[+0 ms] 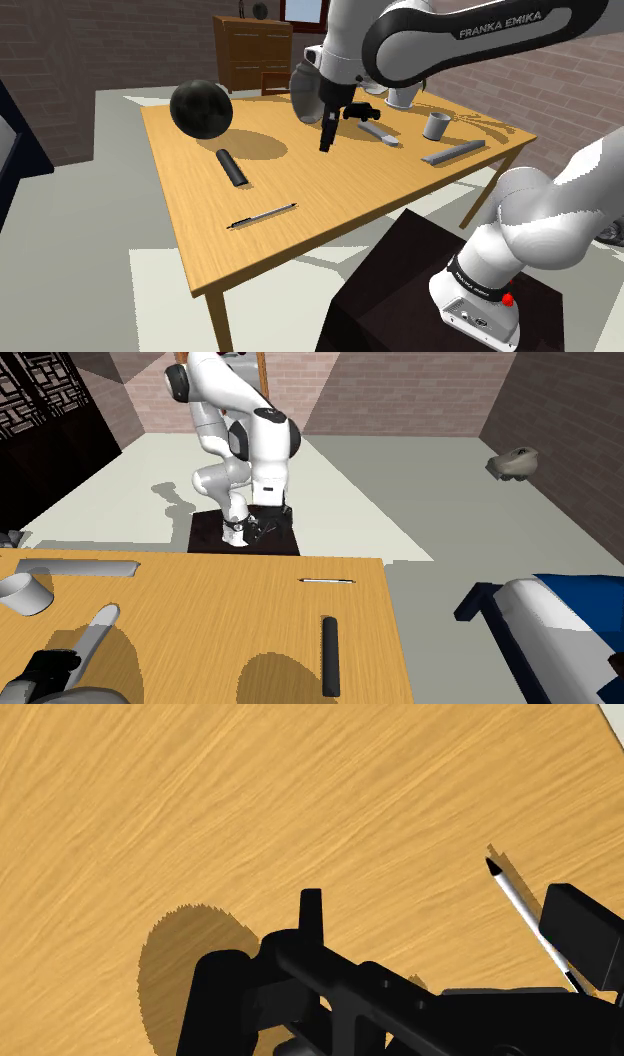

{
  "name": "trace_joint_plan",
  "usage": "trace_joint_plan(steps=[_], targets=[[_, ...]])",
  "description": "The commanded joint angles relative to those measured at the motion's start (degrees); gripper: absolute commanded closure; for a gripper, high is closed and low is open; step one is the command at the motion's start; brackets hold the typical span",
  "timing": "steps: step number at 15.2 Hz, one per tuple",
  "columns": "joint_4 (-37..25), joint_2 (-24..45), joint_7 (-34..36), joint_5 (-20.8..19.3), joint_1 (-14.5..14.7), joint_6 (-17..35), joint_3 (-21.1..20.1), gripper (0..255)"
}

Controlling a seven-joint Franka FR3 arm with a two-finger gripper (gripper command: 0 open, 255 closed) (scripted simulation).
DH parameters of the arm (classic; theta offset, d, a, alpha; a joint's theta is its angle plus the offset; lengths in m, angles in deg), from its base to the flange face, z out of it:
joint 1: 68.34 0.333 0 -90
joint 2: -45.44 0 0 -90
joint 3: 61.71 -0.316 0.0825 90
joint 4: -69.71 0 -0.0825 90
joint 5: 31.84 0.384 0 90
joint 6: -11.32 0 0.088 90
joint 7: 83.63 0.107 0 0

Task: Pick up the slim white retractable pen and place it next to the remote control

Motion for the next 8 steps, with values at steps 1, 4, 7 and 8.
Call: trace_joint_plan(steps=[1, 4, 7, 8], targets=[[0.0, 2.9, -2.5, -0.9, 1.3, 3.0, -0.9, 0], [0.2, 6.6, -5.7, -2.5, 3.1, 7.1, -2.4, 0], [0.5, 10.3, -8.7, -4.3, 4.7, 11.1, -4.0, 0], [0.7, 11.5, -9.6, -5.0, 5.3, 12.4, -4.5, 0]])
